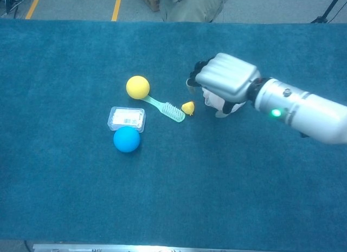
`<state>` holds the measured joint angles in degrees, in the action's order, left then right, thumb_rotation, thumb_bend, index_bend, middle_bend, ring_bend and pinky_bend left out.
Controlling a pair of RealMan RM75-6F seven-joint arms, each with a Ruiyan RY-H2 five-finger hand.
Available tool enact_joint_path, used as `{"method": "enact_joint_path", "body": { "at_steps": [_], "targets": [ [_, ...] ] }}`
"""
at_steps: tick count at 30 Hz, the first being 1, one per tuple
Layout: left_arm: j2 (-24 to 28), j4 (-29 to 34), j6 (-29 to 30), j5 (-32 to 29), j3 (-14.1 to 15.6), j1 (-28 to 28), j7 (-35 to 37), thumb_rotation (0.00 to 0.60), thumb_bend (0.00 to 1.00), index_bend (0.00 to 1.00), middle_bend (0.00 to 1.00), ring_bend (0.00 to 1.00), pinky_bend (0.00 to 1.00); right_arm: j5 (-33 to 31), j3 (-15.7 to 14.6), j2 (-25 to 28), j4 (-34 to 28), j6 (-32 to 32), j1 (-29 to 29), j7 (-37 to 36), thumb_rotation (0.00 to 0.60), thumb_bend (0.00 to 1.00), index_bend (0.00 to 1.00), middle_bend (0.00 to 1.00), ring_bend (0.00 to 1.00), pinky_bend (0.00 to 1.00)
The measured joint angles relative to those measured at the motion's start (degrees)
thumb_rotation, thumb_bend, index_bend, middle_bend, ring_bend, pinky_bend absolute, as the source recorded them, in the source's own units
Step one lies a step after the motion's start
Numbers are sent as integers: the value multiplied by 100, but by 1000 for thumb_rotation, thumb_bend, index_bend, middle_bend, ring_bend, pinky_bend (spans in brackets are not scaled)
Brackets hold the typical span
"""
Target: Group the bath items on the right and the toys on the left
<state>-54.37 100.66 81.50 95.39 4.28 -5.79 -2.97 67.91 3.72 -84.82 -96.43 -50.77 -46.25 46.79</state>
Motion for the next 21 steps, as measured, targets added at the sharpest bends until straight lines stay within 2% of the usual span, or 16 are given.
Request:
{"method": "enact_joint_path", "body": {
  "at_steps": [5,11,21],
  "targets": [
    [44,-10,98,15,36,67,42,600,337,318,280,226,236,-582,93,-469,338,8,-243,543,600,53,369,333,201,315],
    [69,-17,133,13,53,100,57,600,337,318,280,226,236,-1070,143,-841,680,-44,-448,849,600,52,369,333,201,315],
    [94,-16,125,28,75,110,94,600,337,318,278,226,219,-1565,112,-1309,1166,-218,-658,1164,600,53,400,333,201,315]
  ]
}}
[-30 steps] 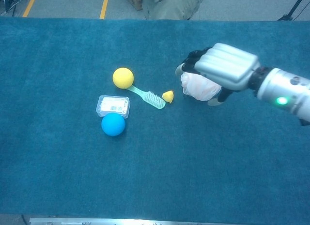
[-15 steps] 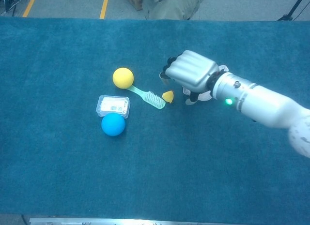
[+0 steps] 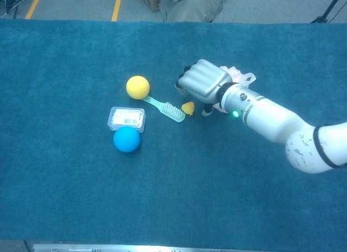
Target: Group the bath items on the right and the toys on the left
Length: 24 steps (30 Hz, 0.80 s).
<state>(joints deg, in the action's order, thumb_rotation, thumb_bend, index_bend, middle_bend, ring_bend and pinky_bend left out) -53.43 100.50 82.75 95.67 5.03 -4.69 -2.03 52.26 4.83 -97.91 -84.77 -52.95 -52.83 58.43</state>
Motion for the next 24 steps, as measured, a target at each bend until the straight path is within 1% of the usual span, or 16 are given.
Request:
{"method": "enact_joint_path", "body": {
  "at_steps": [8,16,24],
  "targets": [
    [28,6,14,52,17,-1,58,600,337,318,276,226,218,-192,-60,-352,198,-172,-119,233,600,55,422,333,201,315],
    [37,-50,70,43,26,40,141,600,337,318,275,226,206,-458,-101,-553,318,-237,-221,451,600,84,452,333,201,315],
    [33,-96,105,36,27,65,193,600,337,318,274,226,206,-616,-72,-704,448,-294,-293,488,600,110,490,333,202,316]
  ]
}}
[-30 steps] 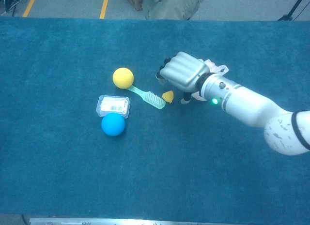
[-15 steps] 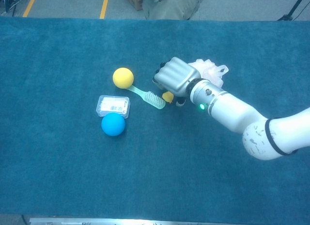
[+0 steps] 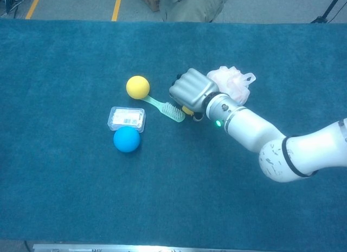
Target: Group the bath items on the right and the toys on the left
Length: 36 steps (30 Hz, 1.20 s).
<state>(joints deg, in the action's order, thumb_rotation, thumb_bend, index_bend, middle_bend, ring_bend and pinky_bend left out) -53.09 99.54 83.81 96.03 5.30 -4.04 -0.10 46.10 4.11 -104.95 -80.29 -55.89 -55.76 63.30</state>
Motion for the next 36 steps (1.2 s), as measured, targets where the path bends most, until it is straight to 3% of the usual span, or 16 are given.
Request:
{"method": "enact_joint_path", "body": {
  "at_steps": [22,36],
  "targets": [
    [-28,-7,4,10,-11,7,-3,600,337,318,272,226,206,-7,-34,64,-38,-90,12,-205,600,123,557,354,227,317],
    [2,55,-36,8,-11,-9,-54,600,337,318,272,226,206,744,299,636,-1274,-250,2,-939,600,120,557,354,227,317]
  ]
}}
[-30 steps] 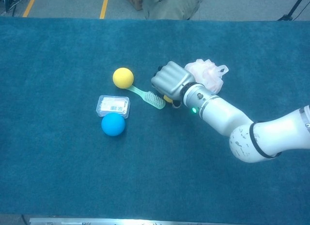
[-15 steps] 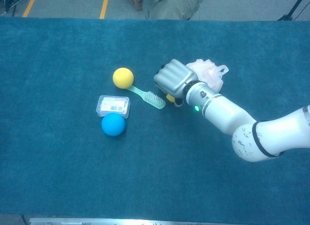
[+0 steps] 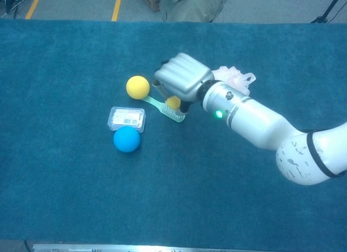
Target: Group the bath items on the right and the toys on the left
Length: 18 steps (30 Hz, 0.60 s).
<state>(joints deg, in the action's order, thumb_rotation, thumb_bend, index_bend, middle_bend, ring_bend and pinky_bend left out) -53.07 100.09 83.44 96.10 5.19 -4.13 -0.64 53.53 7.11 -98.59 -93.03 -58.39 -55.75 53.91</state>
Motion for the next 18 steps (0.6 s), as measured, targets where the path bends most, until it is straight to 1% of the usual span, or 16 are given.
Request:
{"method": "enact_joint_path", "body": {
  "at_steps": [5,11,18],
  "targets": [
    [46,52,54,17,13,35,-24,600,337,318,272,226,206,-61,109,-197,42,-45,-171,209,600,120,558,354,229,317],
    [90,71,131,3,34,103,-27,600,337,318,271,226,206,-350,217,-546,356,-84,-398,549,600,118,557,354,232,319],
    [116,58,177,-12,40,149,-5,600,337,318,271,226,206,-560,115,-736,551,-85,-516,798,600,118,557,354,224,321]
  ]
}}
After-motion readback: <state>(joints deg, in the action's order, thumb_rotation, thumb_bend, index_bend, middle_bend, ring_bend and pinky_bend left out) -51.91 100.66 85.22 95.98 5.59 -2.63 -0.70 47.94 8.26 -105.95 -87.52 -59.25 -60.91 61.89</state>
